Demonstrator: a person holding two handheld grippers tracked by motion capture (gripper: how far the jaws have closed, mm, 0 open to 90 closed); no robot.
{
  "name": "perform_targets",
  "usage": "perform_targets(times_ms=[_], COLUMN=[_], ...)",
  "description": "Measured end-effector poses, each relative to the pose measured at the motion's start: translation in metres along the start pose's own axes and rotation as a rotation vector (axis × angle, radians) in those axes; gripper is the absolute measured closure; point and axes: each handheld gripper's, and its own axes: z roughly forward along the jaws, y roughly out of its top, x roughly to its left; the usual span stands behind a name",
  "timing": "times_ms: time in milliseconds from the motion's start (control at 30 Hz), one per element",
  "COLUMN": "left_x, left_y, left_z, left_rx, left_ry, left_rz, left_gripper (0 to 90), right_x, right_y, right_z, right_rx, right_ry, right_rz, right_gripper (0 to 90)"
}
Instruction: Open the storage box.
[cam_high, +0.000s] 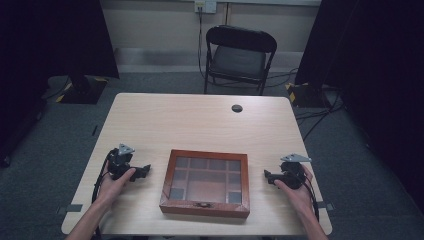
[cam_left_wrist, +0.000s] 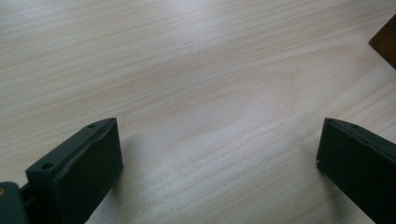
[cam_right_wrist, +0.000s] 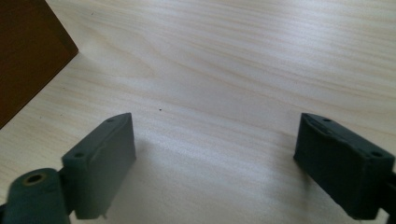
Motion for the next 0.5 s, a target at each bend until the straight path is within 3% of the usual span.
perform_targets(times_ms=[233,267,300,400,500], left_x=[0.0,0.0,0.0,0.0,0.001], left_y=[0.0,0.0,0.0,0.0,0.0], left_z=[0.0,0.0,0.0,0.0,0.0], left_rx=[0.0,-0.001,-0.001,0.0,0.0], left_ry=[-0.001,-0.001,-0.001,0.0,0.0], left_rz=[0.002,0.001,0.001,0.001,0.007], left_gripper=[0.0,0.0,0.0,0.0,0.0], right_x=[0.003,0.005,0.005,0.01,0.02], right_y=[0.003,0.006,0.006,0.013,0.019], right_z=[-0.004,-0.008,-0.008,-0.018,-0.026], right_rx=[0.014,0.004,0.004,-0.042,-0.054], right_ry=[0.052,0.086,0.086,0.158,0.217], right_rz=[0.016,0.024,0.024,0.026,0.011], right_gripper=[21.7,26.7,26.7,33.6,39.1])
